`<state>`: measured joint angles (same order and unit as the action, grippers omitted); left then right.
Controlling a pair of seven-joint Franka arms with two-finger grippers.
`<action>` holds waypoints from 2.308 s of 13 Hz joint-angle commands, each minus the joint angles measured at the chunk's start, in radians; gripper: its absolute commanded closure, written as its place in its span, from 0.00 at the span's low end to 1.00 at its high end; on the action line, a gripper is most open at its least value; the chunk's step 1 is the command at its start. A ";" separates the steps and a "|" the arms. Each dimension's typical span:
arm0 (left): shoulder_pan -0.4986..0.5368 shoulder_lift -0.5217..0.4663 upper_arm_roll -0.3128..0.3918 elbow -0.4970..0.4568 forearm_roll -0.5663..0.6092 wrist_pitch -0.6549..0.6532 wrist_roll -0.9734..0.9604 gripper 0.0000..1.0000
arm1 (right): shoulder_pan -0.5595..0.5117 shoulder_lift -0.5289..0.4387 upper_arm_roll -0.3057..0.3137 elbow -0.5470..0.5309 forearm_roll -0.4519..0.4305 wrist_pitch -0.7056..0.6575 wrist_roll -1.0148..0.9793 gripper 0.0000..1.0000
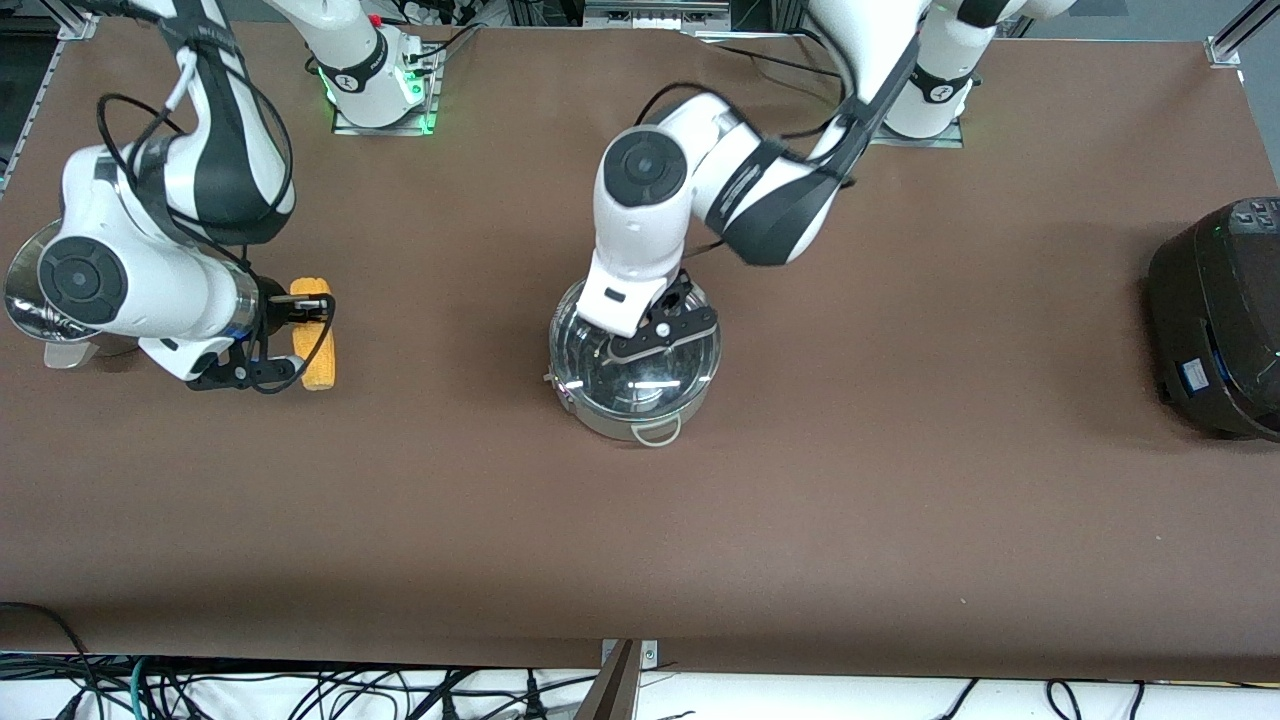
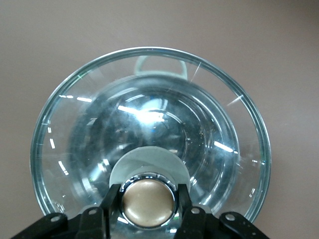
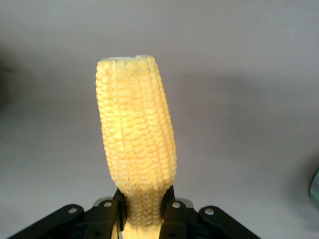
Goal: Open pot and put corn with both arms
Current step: 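Lift the lid aside with the left gripper while the right gripper carries corn over pot, then lower the corn into the pot and open the right gripper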
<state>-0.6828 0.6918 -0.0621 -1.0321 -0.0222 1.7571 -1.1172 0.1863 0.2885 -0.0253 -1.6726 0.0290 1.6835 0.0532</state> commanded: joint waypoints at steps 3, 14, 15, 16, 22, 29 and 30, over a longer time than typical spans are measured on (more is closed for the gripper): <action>0.222 -0.403 -0.066 -0.412 0.021 -0.074 0.303 1.00 | 0.106 0.041 0.013 0.074 0.138 -0.010 0.198 1.00; 0.730 -0.675 -0.111 -1.210 0.033 0.403 1.051 1.00 | 0.487 0.328 0.015 0.251 0.296 0.487 0.726 1.00; 0.733 -0.648 -0.111 -1.285 0.033 0.526 1.060 1.00 | 0.495 0.356 0.015 0.251 0.296 0.505 0.728 1.00; 0.733 -0.605 -0.111 -1.322 0.033 0.601 1.060 1.00 | 0.513 0.380 0.015 0.252 0.296 0.527 0.734 1.00; 0.732 -0.508 -0.110 -1.326 0.035 0.631 1.060 1.00 | 0.527 0.422 0.011 0.251 0.284 0.545 0.725 0.00; 0.732 -0.616 -0.108 -1.185 0.030 0.376 1.042 0.00 | 0.521 0.230 -0.102 0.252 0.209 0.357 0.712 0.00; 0.732 -0.636 -0.107 -1.109 0.030 0.264 1.041 0.00 | 0.521 0.195 -0.128 0.252 0.136 0.311 0.700 0.00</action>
<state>0.0383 0.1222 -0.1613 -2.2572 -0.0034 2.2089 -0.0729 0.7035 0.5707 -0.1169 -1.4001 0.2491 2.0704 0.7655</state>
